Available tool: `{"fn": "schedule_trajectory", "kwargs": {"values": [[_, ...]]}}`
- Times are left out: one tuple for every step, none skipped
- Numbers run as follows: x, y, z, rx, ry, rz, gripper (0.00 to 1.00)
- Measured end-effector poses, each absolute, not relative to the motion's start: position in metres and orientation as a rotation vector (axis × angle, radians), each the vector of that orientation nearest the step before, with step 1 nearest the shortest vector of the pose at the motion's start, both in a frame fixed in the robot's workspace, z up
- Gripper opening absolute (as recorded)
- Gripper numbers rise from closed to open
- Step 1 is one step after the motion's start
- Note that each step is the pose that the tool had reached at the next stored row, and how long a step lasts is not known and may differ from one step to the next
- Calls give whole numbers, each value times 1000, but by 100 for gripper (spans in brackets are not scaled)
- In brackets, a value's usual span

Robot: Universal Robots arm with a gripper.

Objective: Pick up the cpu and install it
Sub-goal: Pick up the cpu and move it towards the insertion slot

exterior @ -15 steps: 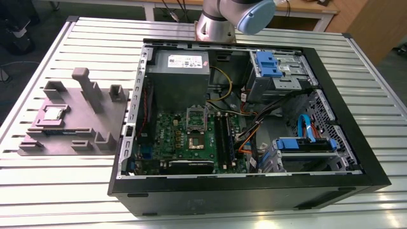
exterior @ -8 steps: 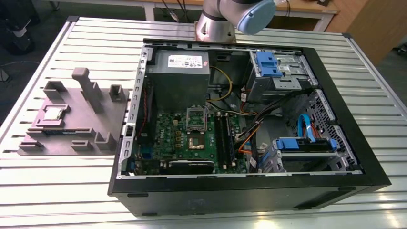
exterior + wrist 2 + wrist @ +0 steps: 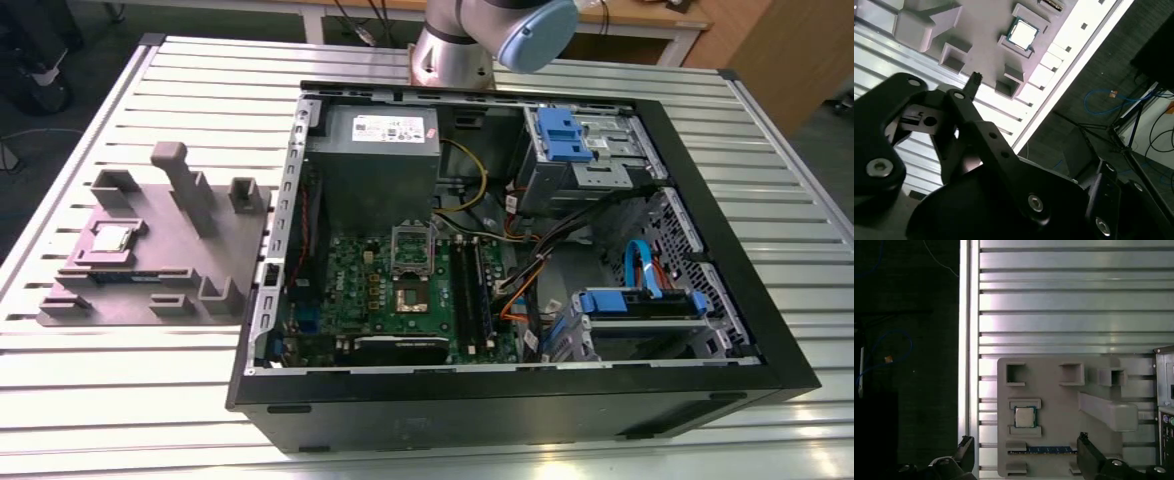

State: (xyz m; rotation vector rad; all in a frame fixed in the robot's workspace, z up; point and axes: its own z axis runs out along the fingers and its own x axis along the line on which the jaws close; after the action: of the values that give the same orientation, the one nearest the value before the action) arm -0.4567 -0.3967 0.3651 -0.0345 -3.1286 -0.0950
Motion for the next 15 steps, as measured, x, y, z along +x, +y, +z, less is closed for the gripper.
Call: {"fn": "schedule_trajectory", "kwargs": {"values": [[-457,-397,364,-35,-3129,-97,91],[-457,-397,362,-34,-3129,-99,84],[-457,-397,361,-34,-3128,-101,84],[-457,-397,360,-31,-3128,-103,84],[-458,-397,358,-28,-3128,-106,84],[-458,-397,357,-25,-3128,-109,84],[-458,-397,356,-21,-3128,-112,84],[-458,-397,355,-17,-3128,-114,84],[-458,-397,354,-14,-3127,-117,84],[-458,-397,353,-13,-3127,-118,84],[-458,-397,353,-12,-3127,-118,84],[-458,-397,353,-11,-3127,-118,84],[-458,-397,352,-11,-3127,-118,84],[-458,-397,352,-11,-3127,-118,84],[-458,-397,352,-11,-3127,-118,84]]}}
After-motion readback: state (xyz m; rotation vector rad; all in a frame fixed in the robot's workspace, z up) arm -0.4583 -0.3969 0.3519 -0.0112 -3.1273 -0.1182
